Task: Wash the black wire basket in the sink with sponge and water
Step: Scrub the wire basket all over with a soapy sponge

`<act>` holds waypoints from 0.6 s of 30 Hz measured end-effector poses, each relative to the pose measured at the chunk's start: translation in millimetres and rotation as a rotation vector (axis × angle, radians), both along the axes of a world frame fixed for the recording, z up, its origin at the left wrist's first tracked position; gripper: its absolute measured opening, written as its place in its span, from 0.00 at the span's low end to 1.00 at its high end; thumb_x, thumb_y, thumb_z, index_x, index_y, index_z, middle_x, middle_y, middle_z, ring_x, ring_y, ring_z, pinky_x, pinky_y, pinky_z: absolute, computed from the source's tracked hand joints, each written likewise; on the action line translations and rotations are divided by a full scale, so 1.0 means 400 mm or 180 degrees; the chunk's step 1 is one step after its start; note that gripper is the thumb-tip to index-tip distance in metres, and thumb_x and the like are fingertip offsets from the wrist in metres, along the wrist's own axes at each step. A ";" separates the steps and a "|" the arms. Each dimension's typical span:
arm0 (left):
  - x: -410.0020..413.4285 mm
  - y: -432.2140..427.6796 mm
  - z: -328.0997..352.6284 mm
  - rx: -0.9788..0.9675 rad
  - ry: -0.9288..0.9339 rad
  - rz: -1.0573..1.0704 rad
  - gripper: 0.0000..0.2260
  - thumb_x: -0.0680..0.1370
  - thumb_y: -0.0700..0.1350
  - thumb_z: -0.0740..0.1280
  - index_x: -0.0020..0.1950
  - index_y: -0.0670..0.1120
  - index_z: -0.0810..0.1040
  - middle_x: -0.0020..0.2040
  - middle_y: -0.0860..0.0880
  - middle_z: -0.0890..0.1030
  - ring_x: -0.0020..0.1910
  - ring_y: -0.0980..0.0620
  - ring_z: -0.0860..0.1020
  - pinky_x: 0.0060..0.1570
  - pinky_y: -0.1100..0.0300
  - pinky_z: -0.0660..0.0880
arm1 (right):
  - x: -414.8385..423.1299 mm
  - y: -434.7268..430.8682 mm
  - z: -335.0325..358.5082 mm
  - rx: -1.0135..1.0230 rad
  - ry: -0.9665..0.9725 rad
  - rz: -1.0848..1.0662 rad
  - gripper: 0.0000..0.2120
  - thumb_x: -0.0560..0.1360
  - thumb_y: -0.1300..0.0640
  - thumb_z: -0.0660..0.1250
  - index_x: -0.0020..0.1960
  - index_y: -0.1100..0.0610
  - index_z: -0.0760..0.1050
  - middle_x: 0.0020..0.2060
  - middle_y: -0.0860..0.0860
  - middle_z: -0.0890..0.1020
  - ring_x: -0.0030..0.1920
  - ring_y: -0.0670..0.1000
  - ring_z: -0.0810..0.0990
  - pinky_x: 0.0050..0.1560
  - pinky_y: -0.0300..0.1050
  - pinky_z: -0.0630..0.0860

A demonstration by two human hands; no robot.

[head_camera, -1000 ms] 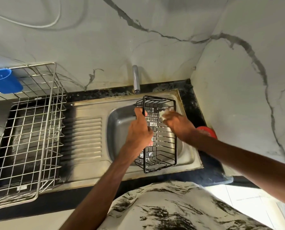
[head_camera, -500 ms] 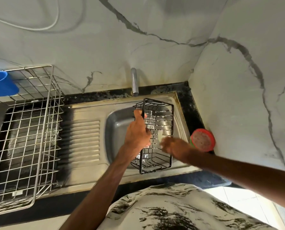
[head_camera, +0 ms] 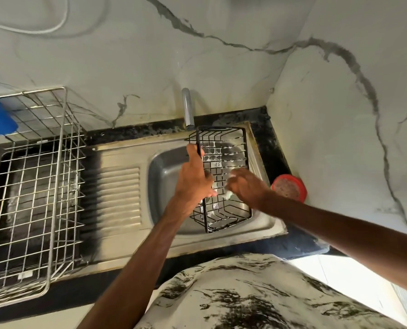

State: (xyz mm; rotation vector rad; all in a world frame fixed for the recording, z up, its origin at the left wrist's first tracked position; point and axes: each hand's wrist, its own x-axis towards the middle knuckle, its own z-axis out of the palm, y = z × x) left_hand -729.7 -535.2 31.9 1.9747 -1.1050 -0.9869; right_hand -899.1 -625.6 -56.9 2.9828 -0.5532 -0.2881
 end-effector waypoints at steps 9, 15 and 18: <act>0.005 0.031 -0.020 0.0000 0.0288 0.0113 0.28 0.80 0.29 0.64 0.75 0.44 0.56 0.58 0.38 0.78 0.35 0.44 0.86 0.32 0.49 0.84 | -0.022 0.098 0.001 -0.0069 0.0665 0.0106 0.15 0.82 0.63 0.57 0.68 0.57 0.69 0.60 0.54 0.78 0.61 0.55 0.78 0.56 0.46 0.75; 0.054 0.031 -0.007 -0.0215 0.0260 0.0352 0.28 0.81 0.27 0.61 0.76 0.43 0.54 0.56 0.41 0.75 0.32 0.46 0.86 0.28 0.56 0.83 | -0.051 0.105 0.005 0.0327 0.0877 0.0139 0.18 0.73 0.66 0.68 0.62 0.58 0.76 0.51 0.58 0.82 0.52 0.59 0.82 0.54 0.54 0.79; 0.075 0.027 0.009 -0.0197 0.0305 0.0221 0.25 0.81 0.28 0.58 0.71 0.47 0.55 0.54 0.35 0.77 0.31 0.43 0.86 0.31 0.52 0.84 | -0.053 0.080 0.051 -0.0214 0.0644 0.0462 0.15 0.72 0.64 0.70 0.57 0.54 0.78 0.44 0.52 0.83 0.48 0.55 0.81 0.63 0.53 0.73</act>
